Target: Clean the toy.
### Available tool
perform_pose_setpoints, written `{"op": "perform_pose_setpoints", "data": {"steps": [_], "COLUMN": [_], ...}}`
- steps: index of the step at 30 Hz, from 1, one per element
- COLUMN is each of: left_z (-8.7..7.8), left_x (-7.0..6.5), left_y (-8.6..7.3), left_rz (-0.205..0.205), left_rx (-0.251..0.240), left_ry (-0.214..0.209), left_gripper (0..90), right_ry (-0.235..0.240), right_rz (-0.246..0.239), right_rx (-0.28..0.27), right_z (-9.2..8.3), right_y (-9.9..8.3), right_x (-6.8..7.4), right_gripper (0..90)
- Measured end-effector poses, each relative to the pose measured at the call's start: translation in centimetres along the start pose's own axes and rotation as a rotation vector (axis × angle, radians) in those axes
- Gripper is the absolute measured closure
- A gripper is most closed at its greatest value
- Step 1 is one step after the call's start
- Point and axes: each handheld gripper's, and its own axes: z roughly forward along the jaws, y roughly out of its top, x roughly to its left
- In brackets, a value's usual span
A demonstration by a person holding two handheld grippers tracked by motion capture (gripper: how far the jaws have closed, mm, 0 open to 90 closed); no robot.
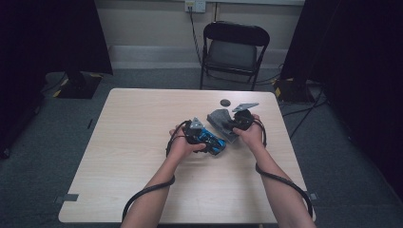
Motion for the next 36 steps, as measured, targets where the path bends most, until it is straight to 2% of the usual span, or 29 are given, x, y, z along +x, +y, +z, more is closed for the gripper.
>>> {"op": "perform_pose_setpoints", "data": {"steps": [10, 17, 23, 28, 29, 36], "left_z": [0.0, 0.0, 0.0, 0.0, 0.0, 0.0], "left_x": [0.0, 0.0, 0.0, 0.0, 0.0, -0.1], "left_y": [-0.1, -0.1, -0.2, -0.2, -0.2, -0.2], "left_rz": [0.003, 0.004, 0.001, 0.0, 0.0, -0.001], "left_rx": [-0.004, -0.006, -0.014, -0.017, -0.018, -0.018], "left_ry": [-0.001, 0.0, 0.002, 0.002, 0.001, 0.001], "left_gripper": [9.5, 9.5, 9.5, 9.5, 9.5, 9.5], "right_ry": [0.009, 0.012, 0.035, 0.041, 0.053, 0.078], "right_rz": [-0.025, -0.034, -0.049, -0.054, -0.07, -0.08], "right_rx": [0.013, 0.031, 0.055, 0.058, 0.066, 0.059], "right_z": [2.1, 3.5, 4.8, 4.9, 4.8, 4.6], "right_y": [0.8, 0.7, 0.6, 0.6, 0.6, 0.3], "right_x": [0.9, 1.3, 2.1, 2.1, 2.0, 1.6], "right_gripper": [78.0, 77.6, 77.3, 77.3, 77.3, 77.6]}}
